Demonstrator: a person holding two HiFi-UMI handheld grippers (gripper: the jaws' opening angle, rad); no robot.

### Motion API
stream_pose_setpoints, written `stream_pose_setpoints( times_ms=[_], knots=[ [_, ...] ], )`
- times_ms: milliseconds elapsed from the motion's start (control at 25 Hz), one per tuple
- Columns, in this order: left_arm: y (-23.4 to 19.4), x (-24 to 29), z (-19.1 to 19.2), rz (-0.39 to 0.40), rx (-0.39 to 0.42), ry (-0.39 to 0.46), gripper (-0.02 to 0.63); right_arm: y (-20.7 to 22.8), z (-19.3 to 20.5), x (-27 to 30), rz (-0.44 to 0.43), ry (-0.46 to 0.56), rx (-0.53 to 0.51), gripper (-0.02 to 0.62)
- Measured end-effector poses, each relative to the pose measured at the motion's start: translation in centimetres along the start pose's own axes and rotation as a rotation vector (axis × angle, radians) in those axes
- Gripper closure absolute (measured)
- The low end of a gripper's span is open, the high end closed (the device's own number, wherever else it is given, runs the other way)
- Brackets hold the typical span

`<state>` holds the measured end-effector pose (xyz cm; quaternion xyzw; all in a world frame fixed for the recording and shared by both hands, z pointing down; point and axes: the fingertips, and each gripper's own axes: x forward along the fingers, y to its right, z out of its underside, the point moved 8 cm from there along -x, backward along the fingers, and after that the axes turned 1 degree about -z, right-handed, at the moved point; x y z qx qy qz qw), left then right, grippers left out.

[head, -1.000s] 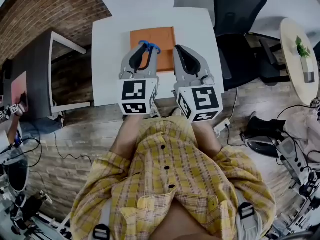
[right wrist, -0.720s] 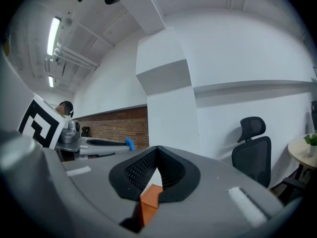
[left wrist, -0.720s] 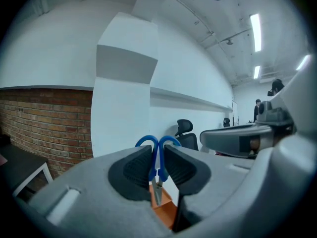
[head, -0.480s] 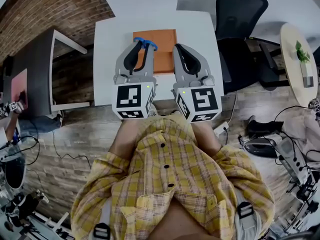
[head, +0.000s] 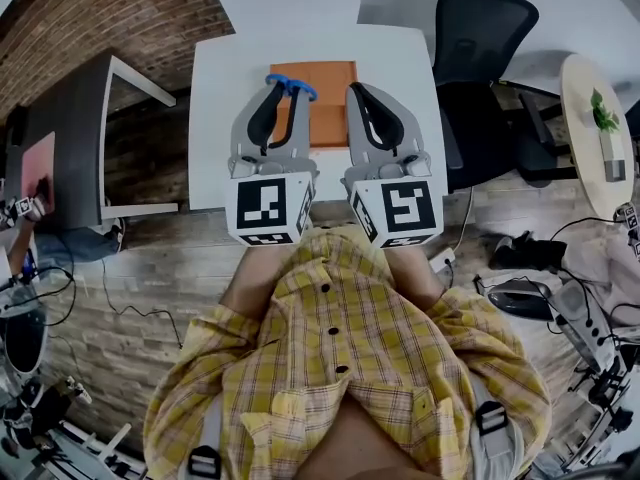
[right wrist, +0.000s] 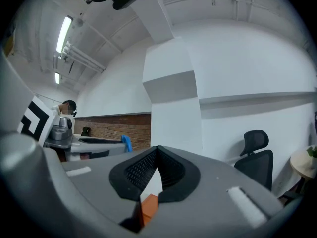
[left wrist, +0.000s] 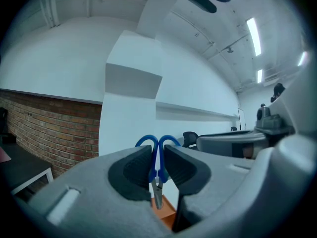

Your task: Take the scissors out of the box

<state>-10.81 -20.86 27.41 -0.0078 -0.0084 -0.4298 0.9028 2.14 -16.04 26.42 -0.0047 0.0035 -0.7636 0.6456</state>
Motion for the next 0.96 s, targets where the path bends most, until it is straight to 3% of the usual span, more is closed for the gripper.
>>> stream_pose_setpoints(
  times_ms=[960],
  knots=[
    [-0.7,-0.4,-0.6,-0.005,-0.022,0.052,0.522,-0.6,-0.6,0.7,0.008,0.016,-0.027,0.595]
  ],
)
